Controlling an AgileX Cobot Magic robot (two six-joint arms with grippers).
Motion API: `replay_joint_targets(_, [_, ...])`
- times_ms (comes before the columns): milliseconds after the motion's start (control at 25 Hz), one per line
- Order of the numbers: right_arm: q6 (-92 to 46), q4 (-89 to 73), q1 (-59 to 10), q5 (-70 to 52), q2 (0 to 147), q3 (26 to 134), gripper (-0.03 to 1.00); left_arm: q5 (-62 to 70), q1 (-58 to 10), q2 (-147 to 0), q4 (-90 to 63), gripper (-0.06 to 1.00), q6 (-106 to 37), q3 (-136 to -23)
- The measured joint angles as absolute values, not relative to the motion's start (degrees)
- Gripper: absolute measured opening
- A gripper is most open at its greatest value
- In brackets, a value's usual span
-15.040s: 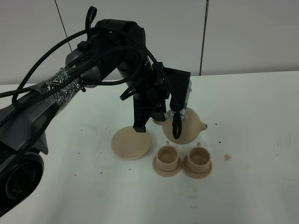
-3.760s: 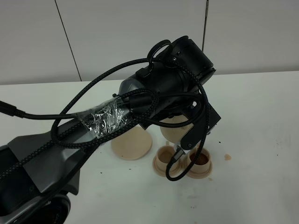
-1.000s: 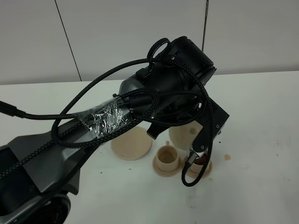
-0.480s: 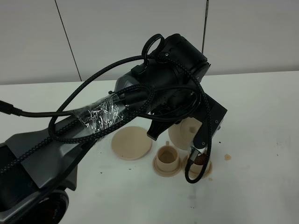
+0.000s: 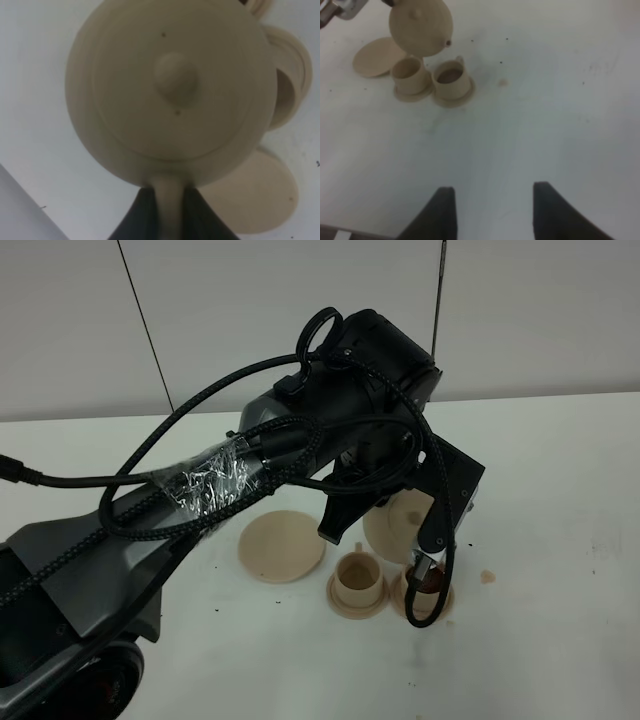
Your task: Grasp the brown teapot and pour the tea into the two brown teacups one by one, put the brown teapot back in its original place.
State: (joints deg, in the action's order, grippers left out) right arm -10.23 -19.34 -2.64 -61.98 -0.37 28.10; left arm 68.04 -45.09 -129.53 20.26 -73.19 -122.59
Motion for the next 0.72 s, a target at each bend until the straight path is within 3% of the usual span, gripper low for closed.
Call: replay_joint_targets(720, [-10.2,-19.3,-2.6,-62.0,-0.4,28.1,0.35,68.1,-44.5,-129.5,16.8,0.17,-68.7,-122.6])
